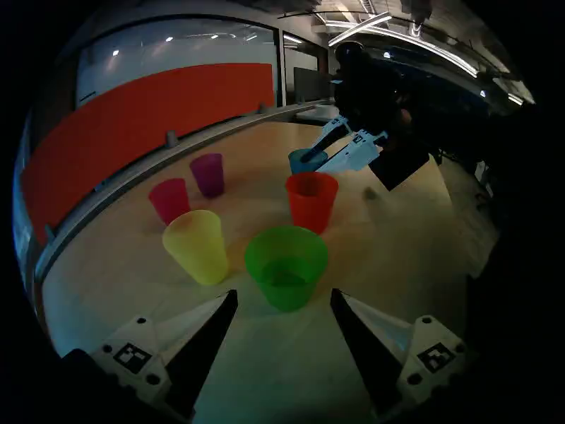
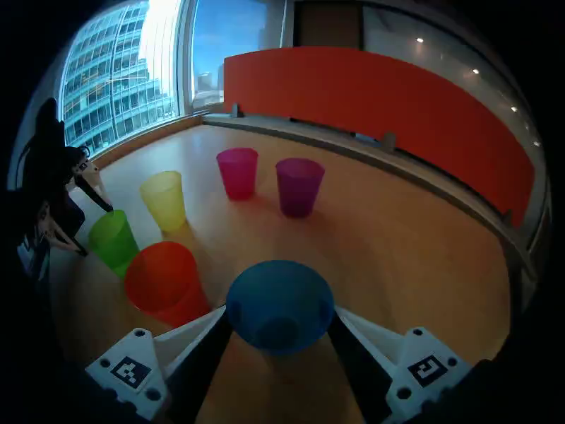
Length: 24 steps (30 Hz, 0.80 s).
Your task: Pour water
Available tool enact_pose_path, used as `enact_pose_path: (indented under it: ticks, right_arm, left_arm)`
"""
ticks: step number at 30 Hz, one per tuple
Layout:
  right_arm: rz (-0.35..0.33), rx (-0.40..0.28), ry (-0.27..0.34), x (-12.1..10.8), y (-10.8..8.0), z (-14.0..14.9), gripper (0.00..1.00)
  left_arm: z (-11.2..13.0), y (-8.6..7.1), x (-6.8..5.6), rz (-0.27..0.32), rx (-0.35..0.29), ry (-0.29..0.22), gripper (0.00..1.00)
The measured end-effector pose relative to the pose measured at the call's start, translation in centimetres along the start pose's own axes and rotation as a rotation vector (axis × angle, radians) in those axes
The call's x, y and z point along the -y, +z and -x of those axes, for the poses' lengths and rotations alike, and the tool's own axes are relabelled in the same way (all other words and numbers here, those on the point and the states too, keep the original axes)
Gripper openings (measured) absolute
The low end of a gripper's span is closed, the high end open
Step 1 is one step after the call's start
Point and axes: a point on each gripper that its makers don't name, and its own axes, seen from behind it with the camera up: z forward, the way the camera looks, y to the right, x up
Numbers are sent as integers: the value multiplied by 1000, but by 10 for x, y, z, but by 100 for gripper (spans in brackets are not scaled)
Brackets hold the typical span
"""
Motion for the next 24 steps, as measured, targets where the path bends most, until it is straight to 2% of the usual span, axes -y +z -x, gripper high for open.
enact_pose_path:
  ticks: [9,13,17,24]
  right_arm:
    - [15,5,4,0,-3,5,91]
    - [25,9,-2,0,-4,9,99]
    - [36,1,3,0,-6,8,100]
    - [46,-21,4,3,-19,7,100]
  left_arm:
    - [1,-4,-1,-8,0,-3,98]
    - [1,-6,1,-16,-4,-17,98]
    - [0,-9,3,-26,-9,-26,98]
    - [-3,-19,10,-62,-32,-41,98]
